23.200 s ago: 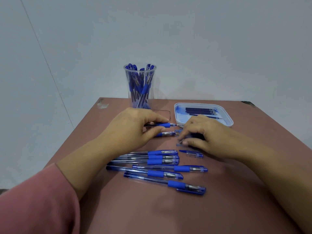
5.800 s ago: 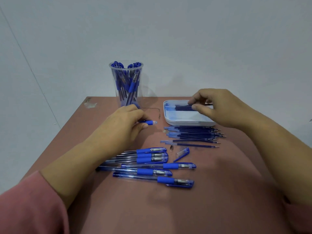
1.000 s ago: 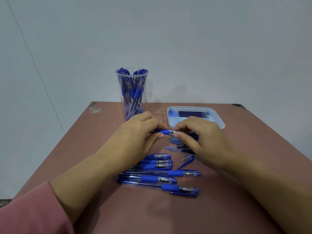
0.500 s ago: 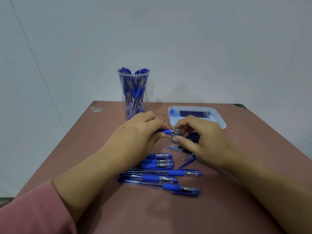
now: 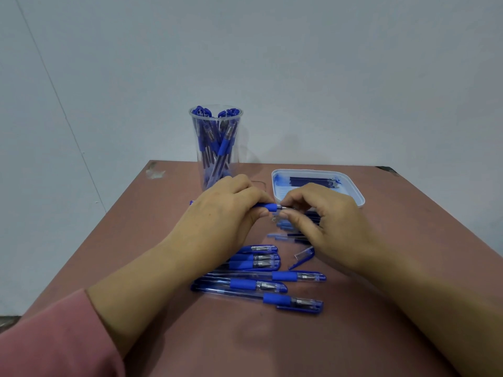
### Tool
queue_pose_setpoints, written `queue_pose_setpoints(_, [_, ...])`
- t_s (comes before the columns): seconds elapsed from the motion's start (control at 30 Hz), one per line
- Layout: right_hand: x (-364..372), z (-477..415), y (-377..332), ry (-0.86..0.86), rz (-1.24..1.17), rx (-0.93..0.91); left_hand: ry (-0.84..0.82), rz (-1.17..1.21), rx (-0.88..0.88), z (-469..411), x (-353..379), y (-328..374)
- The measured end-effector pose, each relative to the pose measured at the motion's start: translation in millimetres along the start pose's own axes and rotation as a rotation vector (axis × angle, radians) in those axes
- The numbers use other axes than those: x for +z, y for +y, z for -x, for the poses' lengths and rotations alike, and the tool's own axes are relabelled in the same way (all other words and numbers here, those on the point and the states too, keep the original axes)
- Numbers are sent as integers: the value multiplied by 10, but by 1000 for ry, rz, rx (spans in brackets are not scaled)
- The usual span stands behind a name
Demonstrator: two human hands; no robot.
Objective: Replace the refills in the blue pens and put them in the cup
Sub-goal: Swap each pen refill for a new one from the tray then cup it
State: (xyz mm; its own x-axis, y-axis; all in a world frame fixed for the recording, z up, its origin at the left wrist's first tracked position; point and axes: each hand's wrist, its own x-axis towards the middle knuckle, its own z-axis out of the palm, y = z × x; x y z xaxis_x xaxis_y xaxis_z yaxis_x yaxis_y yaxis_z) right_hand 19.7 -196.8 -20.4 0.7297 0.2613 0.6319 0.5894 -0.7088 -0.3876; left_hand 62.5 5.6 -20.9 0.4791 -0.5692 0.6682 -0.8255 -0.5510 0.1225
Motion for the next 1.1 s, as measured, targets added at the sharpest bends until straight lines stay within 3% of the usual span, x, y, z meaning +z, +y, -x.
queue_pose_setpoints(0.13, [9, 4, 48, -71, 10, 68, -8, 2, -3, 0, 9, -2])
queue_pose_setpoints(0.4, [-61, -11, 34, -58, -73, 22, -36, 60, -25, -5, 3, 8])
queue_pose_setpoints(0.93, [-328, 106, 143, -618, 161, 86, -117, 33, -134, -20, -83, -123])
queue_pose_setpoints(1.0, [-334, 101, 130, -566, 145, 99, -116, 47, -135, -25, -91, -115])
queue_pose_setpoints(1.1, [-375, 89, 175, -341, 106, 193, -108, 48, -129, -24, -91, -118])
